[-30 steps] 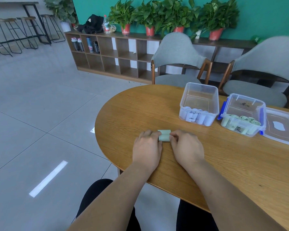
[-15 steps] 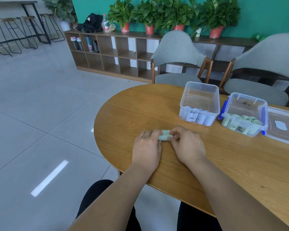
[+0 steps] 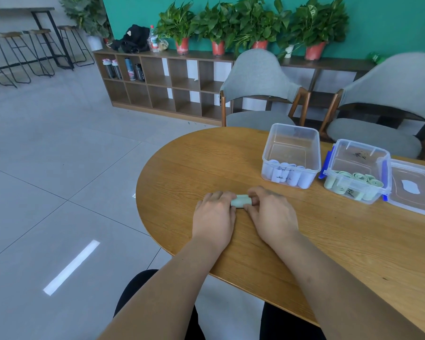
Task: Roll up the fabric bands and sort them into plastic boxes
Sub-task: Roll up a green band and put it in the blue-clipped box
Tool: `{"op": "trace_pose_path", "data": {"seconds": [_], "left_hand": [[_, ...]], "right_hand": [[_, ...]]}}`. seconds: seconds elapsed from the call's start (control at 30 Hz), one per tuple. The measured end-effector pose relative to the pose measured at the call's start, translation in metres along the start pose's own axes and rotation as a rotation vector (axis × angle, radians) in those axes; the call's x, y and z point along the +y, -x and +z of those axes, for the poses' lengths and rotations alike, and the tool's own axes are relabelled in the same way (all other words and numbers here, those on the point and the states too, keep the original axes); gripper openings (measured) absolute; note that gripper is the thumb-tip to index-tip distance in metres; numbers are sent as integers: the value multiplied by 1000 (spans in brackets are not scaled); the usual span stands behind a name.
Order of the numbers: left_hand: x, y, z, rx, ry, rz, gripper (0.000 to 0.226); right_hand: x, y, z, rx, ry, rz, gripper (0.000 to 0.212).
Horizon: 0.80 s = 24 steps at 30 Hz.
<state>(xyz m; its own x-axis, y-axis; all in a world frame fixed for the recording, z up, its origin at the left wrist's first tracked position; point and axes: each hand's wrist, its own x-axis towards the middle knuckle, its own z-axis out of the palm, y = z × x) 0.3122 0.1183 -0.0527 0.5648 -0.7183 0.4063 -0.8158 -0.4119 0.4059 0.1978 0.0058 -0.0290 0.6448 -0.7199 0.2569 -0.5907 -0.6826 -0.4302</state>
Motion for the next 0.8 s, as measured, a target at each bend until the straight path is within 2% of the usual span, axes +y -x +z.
{"op": "trace_pose_path", "data": {"seconds": [0.13,0.37,0.6,0.8], "left_hand": [[-1,-2,0,-3,-34,26,26],[9,-4,3,-20,-154,73,30],[5,-12,3,-28,-75,27,43],[2,-26,1,-86,-21,10,36]], "right_hand": [[1,2,4,43,-63,13,19],[5,-11,5,1,14,-6,23],[9,-22,10,-16,46,-17,26],[14,-30,15,-50,31,-17,26]]}}
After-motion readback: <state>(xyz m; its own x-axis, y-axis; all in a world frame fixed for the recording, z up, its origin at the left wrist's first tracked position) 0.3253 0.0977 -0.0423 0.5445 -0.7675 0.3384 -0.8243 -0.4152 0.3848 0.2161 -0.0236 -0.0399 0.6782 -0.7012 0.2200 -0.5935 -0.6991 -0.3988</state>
